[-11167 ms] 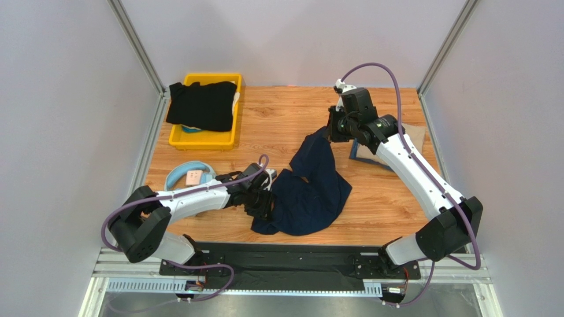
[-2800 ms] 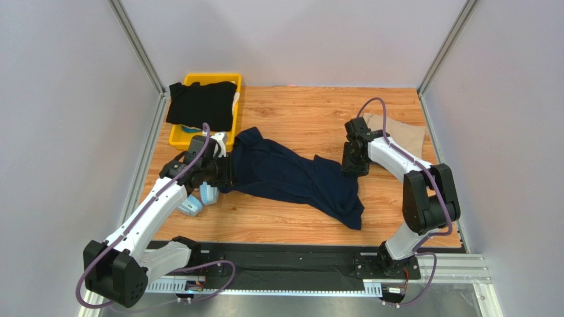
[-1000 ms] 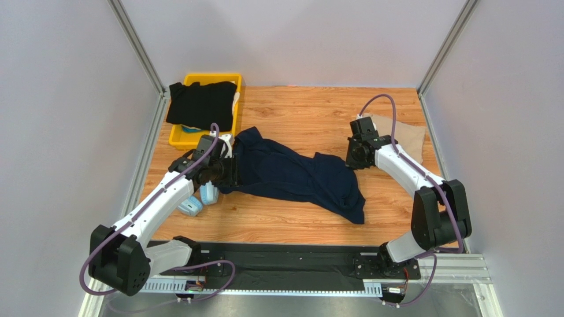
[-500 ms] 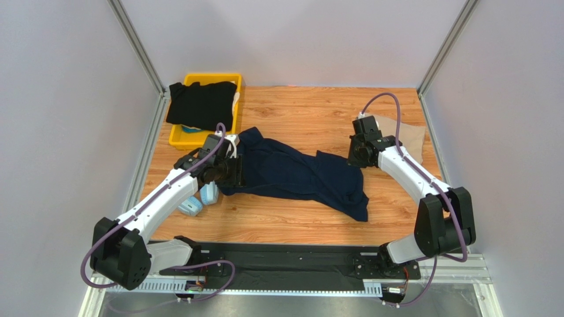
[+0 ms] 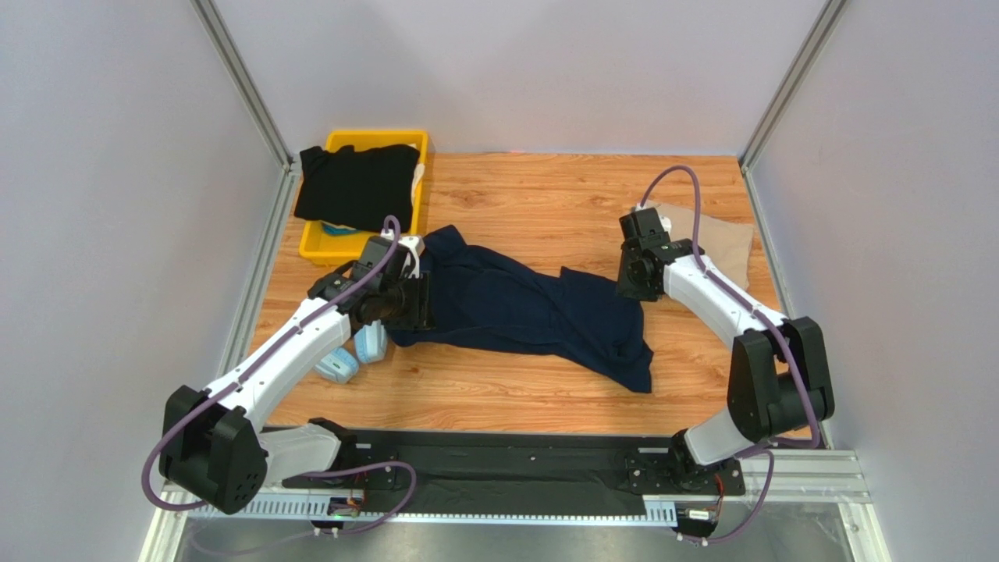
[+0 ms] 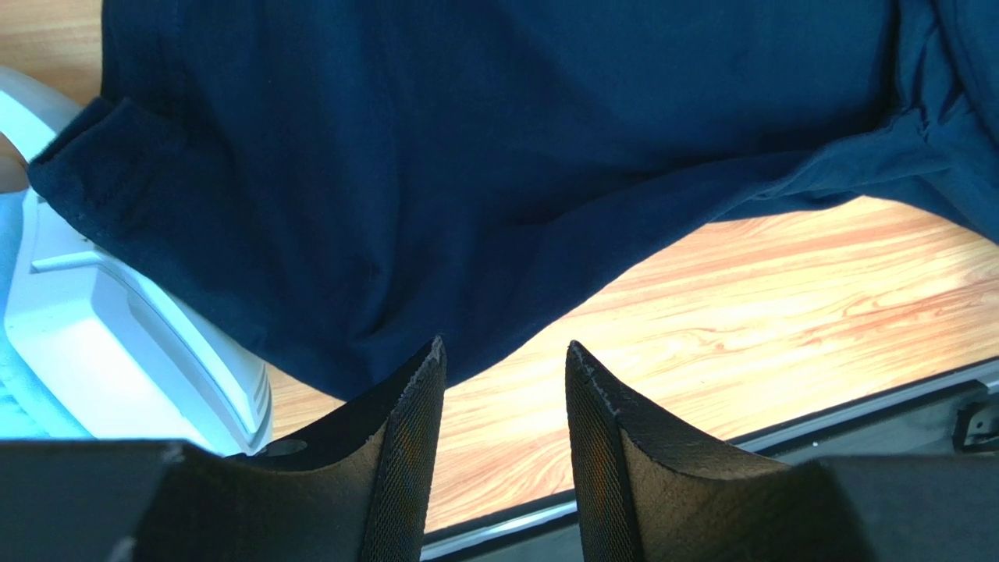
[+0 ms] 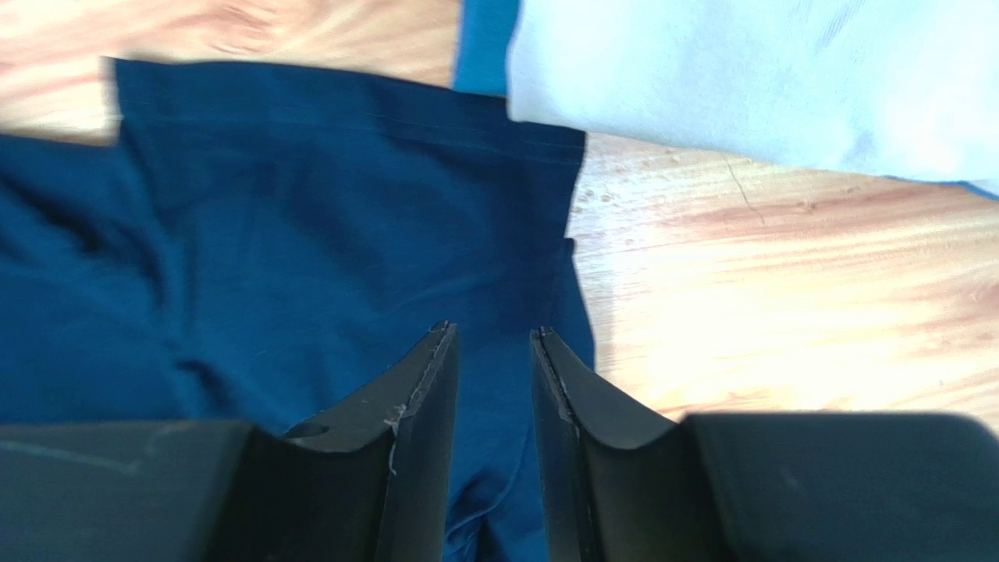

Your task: Fold and stack the t-shirts

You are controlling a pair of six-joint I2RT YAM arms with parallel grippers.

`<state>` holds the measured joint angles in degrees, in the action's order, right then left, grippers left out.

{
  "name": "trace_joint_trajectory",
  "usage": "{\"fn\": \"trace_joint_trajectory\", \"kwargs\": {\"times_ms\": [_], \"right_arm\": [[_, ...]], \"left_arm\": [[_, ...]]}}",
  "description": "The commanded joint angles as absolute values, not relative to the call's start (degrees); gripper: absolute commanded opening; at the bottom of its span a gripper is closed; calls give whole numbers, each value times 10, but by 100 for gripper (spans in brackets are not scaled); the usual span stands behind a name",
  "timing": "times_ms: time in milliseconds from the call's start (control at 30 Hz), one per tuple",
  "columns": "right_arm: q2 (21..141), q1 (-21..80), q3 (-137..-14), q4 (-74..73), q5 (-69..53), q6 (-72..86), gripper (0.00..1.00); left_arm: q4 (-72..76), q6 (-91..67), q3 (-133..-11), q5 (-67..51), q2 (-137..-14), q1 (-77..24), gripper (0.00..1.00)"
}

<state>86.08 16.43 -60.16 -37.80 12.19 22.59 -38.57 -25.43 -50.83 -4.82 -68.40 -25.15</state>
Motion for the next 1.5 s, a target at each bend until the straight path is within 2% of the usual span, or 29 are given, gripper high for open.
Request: {"fn": "trace_joint_trajectory", "kwargs": {"times_ms": [0,600,700,733,867,1267,1467], "right_arm": [[890,162,-619,-391,157,236,34],[925,150,-617,-380,138,245,33],[927,153,-615,-371,125,245,20],[928,152,-615,-369,121,245,12],[924,152,-613,-367,120,244,2],[839,153,-618,-381,94,242,0],[776,152,-620,-393,98,237,0]], "left_arm": [[-388,-253,-535,-42,-684,-257,49],[-377,-250,-523,-39,-686,-258,49],[-372,-253,-519,-47,-691,-258,49],[-371,-254,-518,-47,-691,-258,49],[-367,-256,-513,-48,-688,-258,49],[-364,-257,-519,-32,-688,-259,50],[-363,-241,-561,23,-703,-259,59]]}}
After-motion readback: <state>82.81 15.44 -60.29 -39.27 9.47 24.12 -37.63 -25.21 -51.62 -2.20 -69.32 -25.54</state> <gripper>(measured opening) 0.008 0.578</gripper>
